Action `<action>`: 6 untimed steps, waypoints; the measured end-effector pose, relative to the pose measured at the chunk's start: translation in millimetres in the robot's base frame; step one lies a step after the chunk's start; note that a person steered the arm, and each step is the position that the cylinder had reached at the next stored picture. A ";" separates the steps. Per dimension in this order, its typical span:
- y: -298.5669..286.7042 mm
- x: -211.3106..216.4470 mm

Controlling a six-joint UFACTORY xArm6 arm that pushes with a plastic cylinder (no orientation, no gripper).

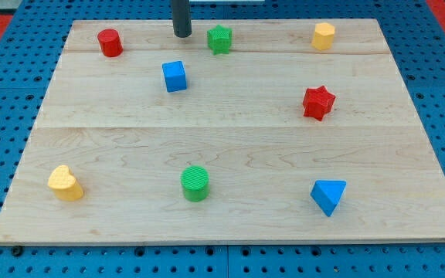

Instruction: Move the green star towards the right side

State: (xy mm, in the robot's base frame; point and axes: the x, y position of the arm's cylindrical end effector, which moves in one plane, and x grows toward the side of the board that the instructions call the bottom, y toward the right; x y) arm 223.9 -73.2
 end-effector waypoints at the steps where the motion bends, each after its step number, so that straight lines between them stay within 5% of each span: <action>1: 0.8 -0.5; 3: 44.1 17.7; 6: 86.7 166.6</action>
